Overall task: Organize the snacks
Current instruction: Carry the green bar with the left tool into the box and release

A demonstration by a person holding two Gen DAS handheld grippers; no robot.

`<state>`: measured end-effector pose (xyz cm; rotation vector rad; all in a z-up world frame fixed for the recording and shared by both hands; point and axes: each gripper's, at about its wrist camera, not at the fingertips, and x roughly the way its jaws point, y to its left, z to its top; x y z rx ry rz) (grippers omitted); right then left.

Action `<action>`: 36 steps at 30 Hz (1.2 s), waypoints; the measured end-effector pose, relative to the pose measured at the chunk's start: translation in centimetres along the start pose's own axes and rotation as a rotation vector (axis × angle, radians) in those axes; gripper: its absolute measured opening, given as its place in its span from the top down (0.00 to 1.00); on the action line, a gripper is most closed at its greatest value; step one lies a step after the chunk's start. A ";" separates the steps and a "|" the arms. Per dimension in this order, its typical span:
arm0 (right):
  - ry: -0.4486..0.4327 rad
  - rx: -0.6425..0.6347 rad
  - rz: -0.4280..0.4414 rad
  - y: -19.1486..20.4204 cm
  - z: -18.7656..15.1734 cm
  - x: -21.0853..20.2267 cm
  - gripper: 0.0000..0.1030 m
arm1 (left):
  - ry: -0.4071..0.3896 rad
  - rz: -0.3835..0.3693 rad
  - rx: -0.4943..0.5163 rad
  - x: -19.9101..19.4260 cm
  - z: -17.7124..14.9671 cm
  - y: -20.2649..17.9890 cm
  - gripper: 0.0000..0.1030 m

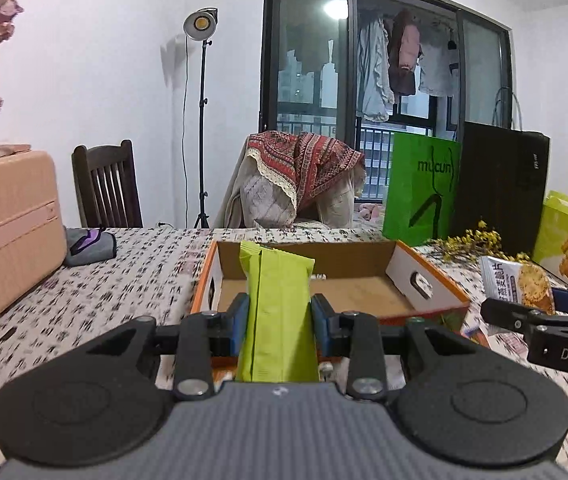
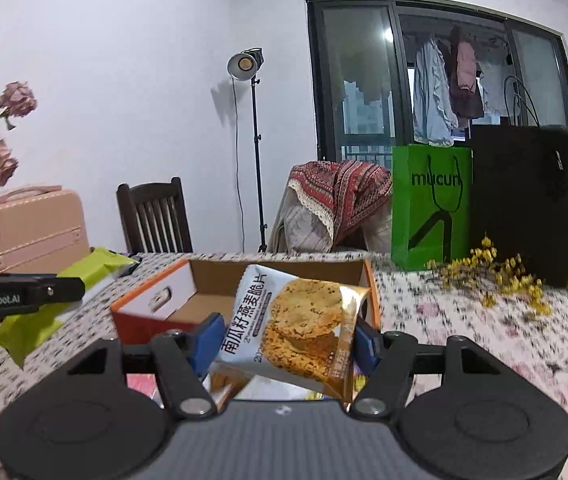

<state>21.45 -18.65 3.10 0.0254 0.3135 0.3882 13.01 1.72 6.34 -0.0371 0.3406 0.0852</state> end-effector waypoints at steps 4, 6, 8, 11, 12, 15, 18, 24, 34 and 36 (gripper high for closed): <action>0.009 0.006 -0.008 -0.5 2.2 2.8 0.37 | 0.004 -0.007 -0.008 3.2 2.1 -0.2 0.67; 0.013 0.016 -0.009 -0.7 3.4 4.4 0.45 | 0.007 -0.012 -0.012 4.7 2.9 -0.3 0.67; 0.036 0.036 0.003 -0.9 4.4 6.2 0.54 | 0.013 -0.005 -0.016 6.4 3.8 -0.4 0.67; 0.070 0.070 -0.008 -1.3 5.0 9.1 0.53 | 0.037 -0.004 -0.032 9.1 4.7 -0.3 0.67; 0.085 0.069 -0.017 -1.3 5.1 10.3 0.55 | 0.051 -0.006 -0.042 10.1 4.8 -0.2 0.67; 0.139 0.083 -0.039 -1.6 4.7 13.3 0.63 | 0.094 0.006 -0.062 12.9 5.1 0.0 0.67; 0.158 0.123 -0.037 -2.4 4.0 14.9 0.63 | 0.114 0.018 -0.061 14.5 4.6 0.3 0.67; 0.154 0.157 -0.038 -4.0 2.4 15.4 0.60 | 0.155 0.024 -0.049 16.9 3.3 0.8 0.66; 0.153 0.167 -0.022 -4.9 2.1 15.1 0.19 | 0.169 0.055 -0.100 16.2 3.3 1.5 0.00; 0.143 0.162 -0.024 -4.8 2.4 14.7 0.08 | 0.187 0.057 -0.119 15.8 3.3 2.0 0.00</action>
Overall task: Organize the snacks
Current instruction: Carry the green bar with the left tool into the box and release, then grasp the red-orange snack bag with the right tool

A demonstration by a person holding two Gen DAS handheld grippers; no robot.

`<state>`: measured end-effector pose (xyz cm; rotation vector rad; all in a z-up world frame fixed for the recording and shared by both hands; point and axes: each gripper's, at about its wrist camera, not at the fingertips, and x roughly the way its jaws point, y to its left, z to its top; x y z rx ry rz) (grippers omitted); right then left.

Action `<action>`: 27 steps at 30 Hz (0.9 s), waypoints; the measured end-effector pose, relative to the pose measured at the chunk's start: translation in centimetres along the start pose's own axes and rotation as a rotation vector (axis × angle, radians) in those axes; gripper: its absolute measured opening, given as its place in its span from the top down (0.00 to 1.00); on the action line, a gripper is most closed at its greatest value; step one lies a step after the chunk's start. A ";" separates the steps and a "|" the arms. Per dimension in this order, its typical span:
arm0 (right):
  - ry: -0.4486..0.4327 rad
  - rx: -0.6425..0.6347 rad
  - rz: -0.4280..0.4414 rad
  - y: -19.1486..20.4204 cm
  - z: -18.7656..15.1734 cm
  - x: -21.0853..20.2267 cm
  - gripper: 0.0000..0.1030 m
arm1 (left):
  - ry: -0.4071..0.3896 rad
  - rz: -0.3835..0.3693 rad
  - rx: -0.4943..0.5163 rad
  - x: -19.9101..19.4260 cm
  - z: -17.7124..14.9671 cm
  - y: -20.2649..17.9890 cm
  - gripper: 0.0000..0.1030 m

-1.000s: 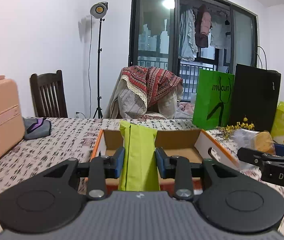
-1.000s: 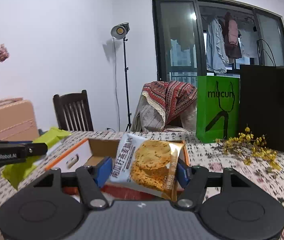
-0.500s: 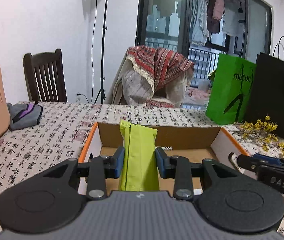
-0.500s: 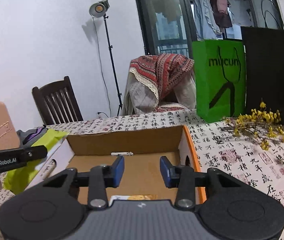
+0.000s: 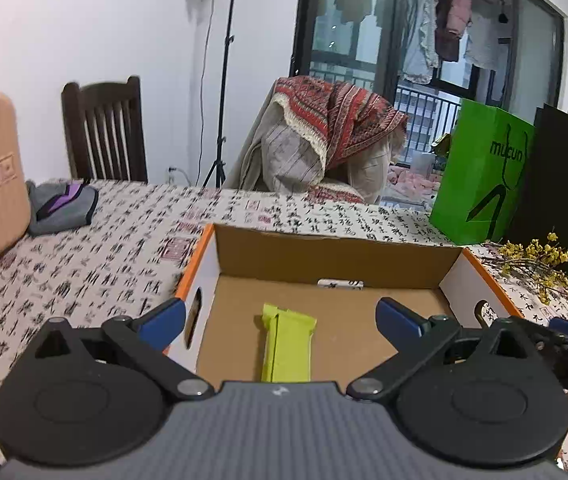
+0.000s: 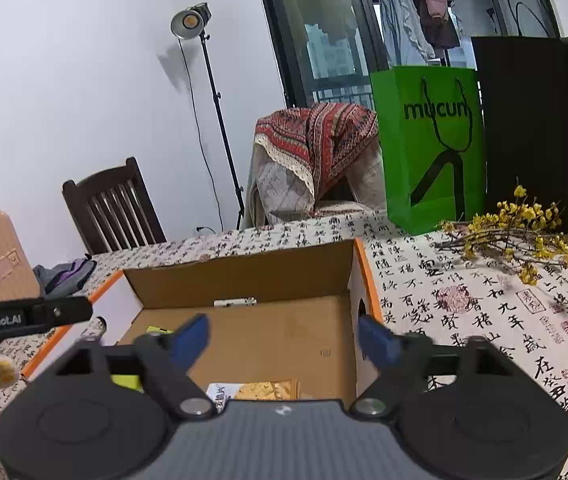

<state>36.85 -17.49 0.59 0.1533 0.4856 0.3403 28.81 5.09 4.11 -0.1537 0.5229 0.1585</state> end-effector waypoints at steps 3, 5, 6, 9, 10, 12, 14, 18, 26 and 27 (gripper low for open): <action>-0.014 -0.011 -0.003 0.3 0.4 -0.7 0.00 | 0.019 -0.005 -0.011 -0.7 -0.2 0.5 0.00; -0.021 -0.028 -0.010 0.7 0.7 -1.3 0.00 | 0.016 -0.002 -0.009 -1.1 -0.3 0.6 0.00; -0.027 -0.036 -0.012 0.9 0.8 -1.7 0.00 | 0.013 0.000 -0.008 -1.4 -0.4 0.7 0.00; -0.044 -0.062 -0.009 1.6 0.9 -2.9 0.00 | 0.004 -0.004 -0.011 -2.3 -0.7 0.9 0.00; -0.047 -0.070 -0.010 1.8 0.9 -3.3 0.00 | 0.006 -0.006 -0.014 -2.6 -0.7 1.0 0.00; -0.050 -0.085 -0.011 2.1 0.8 -4.1 0.00 | 0.007 -0.008 -0.021 -3.0 -0.9 1.1 0.00; -0.049 -0.096 -0.013 2.4 0.6 -4.8 0.00 | 0.002 -0.005 -0.025 -3.7 -1.0 1.3 0.00; -0.044 -0.124 -0.016 2.8 -0.2 -6.5 0.00 | 0.005 -0.006 -0.014 -5.2 -1.5 1.6 0.00; -0.012 -0.144 -0.016 2.7 -2.8 -9.3 0.00 | 0.000 -0.029 -0.013 -7.9 -3.5 2.2 0.00; -0.007 -0.146 -0.019 2.6 -3.2 -9.6 0.00 | -0.004 -0.044 -0.018 -8.3 -3.8 2.3 0.00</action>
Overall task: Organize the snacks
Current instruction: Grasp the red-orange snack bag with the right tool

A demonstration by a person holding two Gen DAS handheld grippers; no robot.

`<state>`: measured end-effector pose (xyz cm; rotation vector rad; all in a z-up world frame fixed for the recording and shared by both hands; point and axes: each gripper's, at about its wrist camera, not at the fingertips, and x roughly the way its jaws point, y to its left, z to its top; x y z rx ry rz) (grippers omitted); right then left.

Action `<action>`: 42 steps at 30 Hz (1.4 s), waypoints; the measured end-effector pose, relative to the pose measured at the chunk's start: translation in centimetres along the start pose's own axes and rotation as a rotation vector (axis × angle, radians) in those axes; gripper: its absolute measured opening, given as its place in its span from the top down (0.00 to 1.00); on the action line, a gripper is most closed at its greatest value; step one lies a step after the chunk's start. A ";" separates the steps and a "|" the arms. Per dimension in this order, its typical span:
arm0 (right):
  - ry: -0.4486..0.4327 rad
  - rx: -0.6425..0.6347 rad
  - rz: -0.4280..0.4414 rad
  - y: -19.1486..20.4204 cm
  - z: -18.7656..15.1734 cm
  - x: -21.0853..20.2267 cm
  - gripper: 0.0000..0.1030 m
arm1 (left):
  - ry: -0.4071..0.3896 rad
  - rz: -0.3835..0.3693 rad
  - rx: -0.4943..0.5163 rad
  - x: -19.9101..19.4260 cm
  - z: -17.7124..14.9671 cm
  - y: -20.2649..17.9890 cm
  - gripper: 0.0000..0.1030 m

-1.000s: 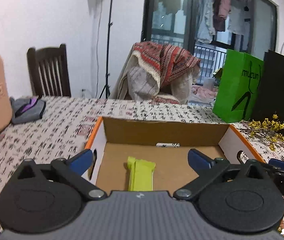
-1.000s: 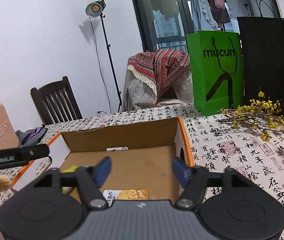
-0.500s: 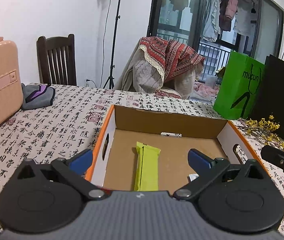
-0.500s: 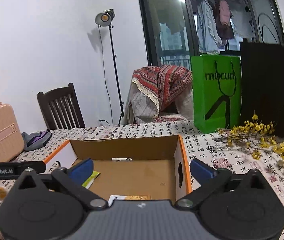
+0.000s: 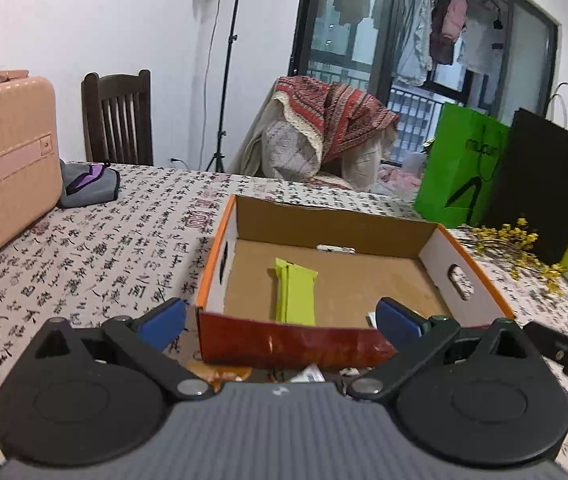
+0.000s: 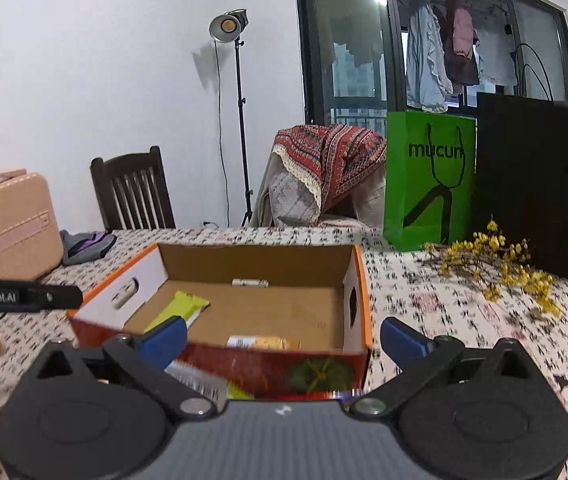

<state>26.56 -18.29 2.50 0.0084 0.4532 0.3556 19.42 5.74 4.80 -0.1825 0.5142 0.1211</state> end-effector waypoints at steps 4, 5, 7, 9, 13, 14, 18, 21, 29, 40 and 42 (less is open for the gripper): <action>0.036 0.000 -0.004 -0.2 -1.8 -0.8 0.00 | 0.002 -0.017 -0.012 -0.9 -1.2 0.4 0.00; 0.045 0.002 -0.004 -0.2 -2.2 -0.9 0.00 | 0.001 -0.013 -0.009 -1.2 -1.5 0.5 0.00; 0.059 0.003 -0.008 -0.4 -3.1 -1.3 0.00 | -0.001 -0.010 0.001 -1.6 -2.2 0.6 0.00; 0.074 0.004 -0.011 -0.6 -3.8 -1.5 0.00 | -0.004 -0.011 0.022 -2.0 -3.0 0.6 0.00; 0.110 0.012 -0.018 -1.1 -5.7 -1.8 0.00 | -0.013 0.021 0.058 -2.7 -4.4 1.1 0.00; 0.118 0.013 -0.022 -1.3 -6.0 -1.8 0.00 | -0.010 0.021 0.057 -2.9 -4.7 1.3 0.00; 0.149 0.019 -0.039 -1.8 -7.2 -1.8 0.00 | -0.004 0.016 0.031 -3.6 -6.1 2.5 0.00; 0.176 0.009 -0.053 -2.0 -7.7 -1.3 0.00 | 0.005 0.019 0.024 -3.8 -7.0 3.0 0.00; 0.230 0.023 -0.037 -1.9 -7.7 1.3 0.07 | 0.014 0.021 0.022 -3.8 -7.9 3.3 0.00; 0.177 0.055 -0.007 -2.3 -8.4 1.1 0.45 | 0.041 0.026 0.087 -3.1 -8.4 1.1 0.00; 0.141 0.074 -0.009 -2.6 -8.4 0.6 0.45 | 0.045 0.034 0.103 -2.8 -8.5 0.5 0.00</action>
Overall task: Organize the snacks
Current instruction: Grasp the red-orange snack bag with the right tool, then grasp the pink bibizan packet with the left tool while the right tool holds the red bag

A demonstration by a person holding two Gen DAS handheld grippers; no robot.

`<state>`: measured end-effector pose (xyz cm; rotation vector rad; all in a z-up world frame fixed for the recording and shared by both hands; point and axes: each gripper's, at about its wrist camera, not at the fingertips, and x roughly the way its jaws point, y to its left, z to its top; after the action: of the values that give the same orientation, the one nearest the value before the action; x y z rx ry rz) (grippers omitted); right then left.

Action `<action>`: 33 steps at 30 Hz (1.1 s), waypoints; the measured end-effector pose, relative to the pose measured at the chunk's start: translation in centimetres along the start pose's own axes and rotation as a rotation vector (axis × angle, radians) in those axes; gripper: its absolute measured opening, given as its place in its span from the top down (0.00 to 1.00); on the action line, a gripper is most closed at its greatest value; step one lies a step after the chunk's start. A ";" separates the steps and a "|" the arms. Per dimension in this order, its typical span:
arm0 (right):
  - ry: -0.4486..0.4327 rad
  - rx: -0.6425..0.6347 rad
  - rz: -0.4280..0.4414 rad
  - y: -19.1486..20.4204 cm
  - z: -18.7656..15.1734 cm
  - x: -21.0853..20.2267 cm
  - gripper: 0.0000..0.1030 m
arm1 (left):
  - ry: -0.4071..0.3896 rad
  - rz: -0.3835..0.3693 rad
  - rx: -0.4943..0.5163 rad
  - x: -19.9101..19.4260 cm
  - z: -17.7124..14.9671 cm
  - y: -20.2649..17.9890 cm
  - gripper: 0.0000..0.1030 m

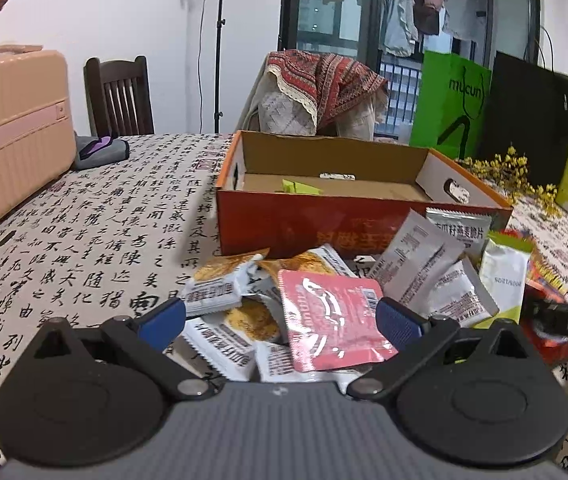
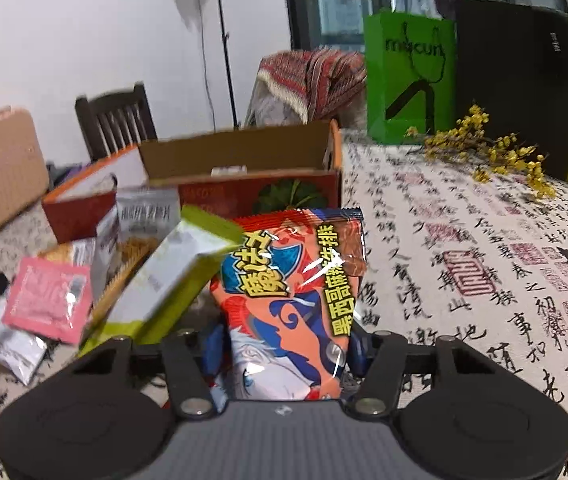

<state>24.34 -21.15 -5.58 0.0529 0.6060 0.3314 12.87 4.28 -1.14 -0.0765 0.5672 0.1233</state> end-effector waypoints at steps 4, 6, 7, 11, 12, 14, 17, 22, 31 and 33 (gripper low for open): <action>-0.071 0.062 -0.007 -1.2 0.0 -0.9 0.45 | 0.026 0.036 0.038 1.0 0.3 -1.8 0.00; -0.096 0.105 -0.009 -2.0 0.0 -1.2 0.45 | 0.047 0.066 0.058 1.7 0.4 -2.9 0.00; -0.106 0.129 -0.012 -2.4 -0.1 -1.3 0.45 | 0.058 0.084 0.067 2.1 0.4 -3.4 0.00; -0.113 0.199 0.004 -3.8 -0.1 -1.3 0.45 | 0.087 0.139 0.097 3.6 0.6 -5.5 0.00; -0.112 0.205 0.009 -4.0 -0.1 -1.2 0.45 | 0.090 0.147 0.102 3.9 0.6 -5.8 0.00; -0.115 0.206 0.018 -4.0 -0.1 -1.2 0.45 | 0.097 0.166 0.115 4.4 0.7 -6.6 0.00; -0.126 0.203 0.034 -4.0 -0.3 -1.4 0.45 | 0.111 0.204 0.132 5.2 0.6 -7.4 0.00; -0.132 0.206 0.060 -3.9 -0.5 -1.6 0.45 | 0.136 0.261 0.156 6.3 0.1 -8.1 0.00; -0.140 0.211 0.080 -4.1 -0.6 -1.8 0.45 | 0.110 0.262 0.127 6.4 -0.3 -7.9 0.02; -0.139 0.219 0.081 -4.2 -0.6 -1.8 0.45 | 0.113 0.228 0.113 6.2 -0.3 -7.7 0.10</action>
<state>23.84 -25.68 -5.69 0.3086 0.5009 0.3354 18.99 -2.79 -4.46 0.0922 0.6941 0.3099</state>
